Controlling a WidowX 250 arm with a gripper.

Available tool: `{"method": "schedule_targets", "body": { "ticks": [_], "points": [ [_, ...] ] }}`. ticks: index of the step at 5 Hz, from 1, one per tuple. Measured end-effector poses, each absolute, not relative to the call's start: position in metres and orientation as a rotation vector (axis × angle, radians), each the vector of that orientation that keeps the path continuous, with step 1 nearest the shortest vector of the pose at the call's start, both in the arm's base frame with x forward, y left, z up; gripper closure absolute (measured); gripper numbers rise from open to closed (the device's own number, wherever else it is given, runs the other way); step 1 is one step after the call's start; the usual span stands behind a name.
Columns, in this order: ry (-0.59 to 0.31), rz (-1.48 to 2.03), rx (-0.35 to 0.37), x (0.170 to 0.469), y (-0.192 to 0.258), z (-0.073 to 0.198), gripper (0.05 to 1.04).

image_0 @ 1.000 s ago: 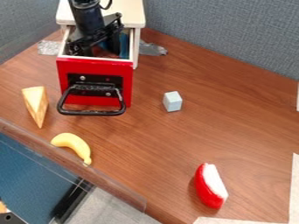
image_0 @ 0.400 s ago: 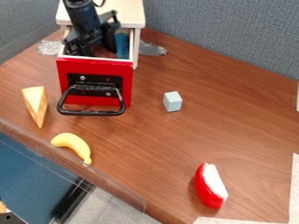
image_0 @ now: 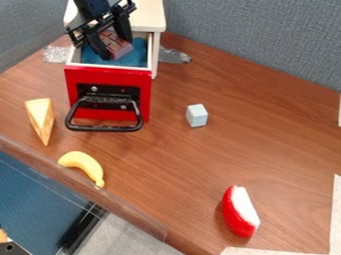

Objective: Take out the chocolate out of the drawer and put it on the bottom center of the table

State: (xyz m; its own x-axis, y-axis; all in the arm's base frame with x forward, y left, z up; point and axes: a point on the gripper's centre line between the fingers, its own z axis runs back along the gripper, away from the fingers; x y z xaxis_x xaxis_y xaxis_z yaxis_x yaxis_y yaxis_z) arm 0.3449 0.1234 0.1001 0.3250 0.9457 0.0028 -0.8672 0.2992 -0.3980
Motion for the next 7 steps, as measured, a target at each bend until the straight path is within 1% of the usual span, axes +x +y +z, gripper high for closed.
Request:
{"method": "schedule_targets", "body": {
  "ticks": [2,3,4,5,7],
  "points": [
    [-0.277,1.175,-0.423,0.332,0.12,0.13,0.477],
    [-0.283,1.113,-0.407,0.324,0.104,0.132,0.477],
    [-0.292,1.002,-0.397,0.309,0.077,0.133,0.477],
    [-0.306,0.91,-0.39,0.293,0.056,0.129,0.477],
    [-0.35,0.703,-0.349,0.281,0.012,0.115,0.477]
  ]
}}
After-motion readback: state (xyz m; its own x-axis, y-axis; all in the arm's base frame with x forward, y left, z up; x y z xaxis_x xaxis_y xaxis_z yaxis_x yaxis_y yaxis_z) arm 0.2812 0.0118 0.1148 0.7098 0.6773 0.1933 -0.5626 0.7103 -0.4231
